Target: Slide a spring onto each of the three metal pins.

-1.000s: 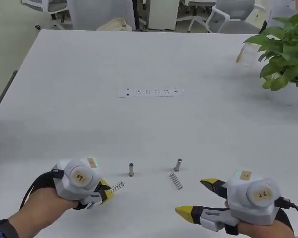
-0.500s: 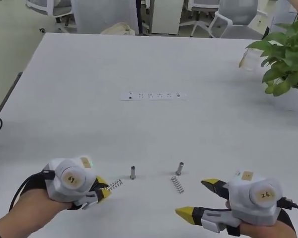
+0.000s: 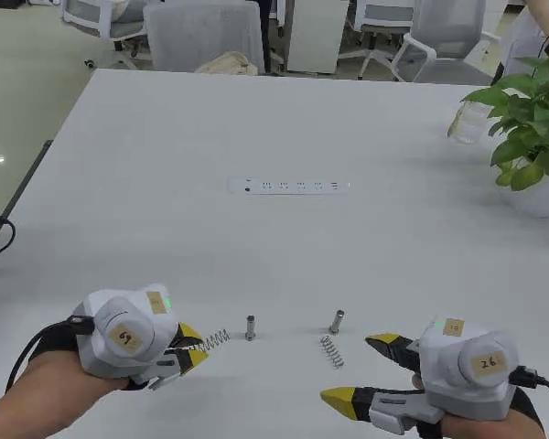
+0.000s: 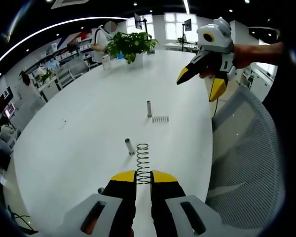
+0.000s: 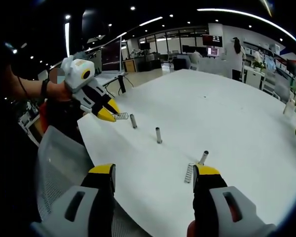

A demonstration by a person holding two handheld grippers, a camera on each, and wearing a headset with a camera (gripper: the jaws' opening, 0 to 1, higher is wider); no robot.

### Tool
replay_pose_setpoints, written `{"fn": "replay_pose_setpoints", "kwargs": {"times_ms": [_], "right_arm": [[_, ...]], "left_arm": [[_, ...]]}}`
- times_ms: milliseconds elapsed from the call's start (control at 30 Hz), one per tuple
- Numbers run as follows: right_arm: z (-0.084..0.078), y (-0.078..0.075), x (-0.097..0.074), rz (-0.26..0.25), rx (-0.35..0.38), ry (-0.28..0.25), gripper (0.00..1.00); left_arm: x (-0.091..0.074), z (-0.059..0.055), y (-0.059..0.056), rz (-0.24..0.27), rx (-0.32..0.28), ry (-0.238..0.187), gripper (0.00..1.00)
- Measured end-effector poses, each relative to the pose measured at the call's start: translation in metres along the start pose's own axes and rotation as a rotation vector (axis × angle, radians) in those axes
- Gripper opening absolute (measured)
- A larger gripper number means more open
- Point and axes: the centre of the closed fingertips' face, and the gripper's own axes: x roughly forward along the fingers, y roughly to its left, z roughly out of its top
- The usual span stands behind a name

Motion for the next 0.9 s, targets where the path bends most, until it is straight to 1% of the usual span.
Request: {"fn": "replay_pose_setpoints", "kwargs": {"times_ms": [233,333,433,600,767,900], "right_arm": [[0.009,0.006,0.006,0.041,-0.019,-0.005,0.6],[0.01,0.009,0.008,0.052,-0.027,-0.001,0.59],[0.012,0.014,0.011,0.072,-0.033,-0.004,0.59],[0.01,0.021,0.018,0.098,-0.047,0.008,0.57],[0.011,0.027,0.02,0.121,-0.057,0.011,0.56],[0.013,0.031,0.022,0.134,-0.064,0.011,0.56]], "left_arm": [[-0.001,0.013,-0.007,-0.01,0.039,-0.016,0.03],[-0.001,0.017,-0.009,-0.015,0.041,-0.024,0.03],[0.0,0.02,-0.014,-0.023,0.056,-0.027,0.03],[0.003,0.027,-0.024,-0.044,0.076,-0.034,0.03],[0.006,0.035,-0.037,-0.067,0.1,-0.042,0.03],[0.01,0.039,-0.047,-0.088,0.125,-0.043,0.03]]}}
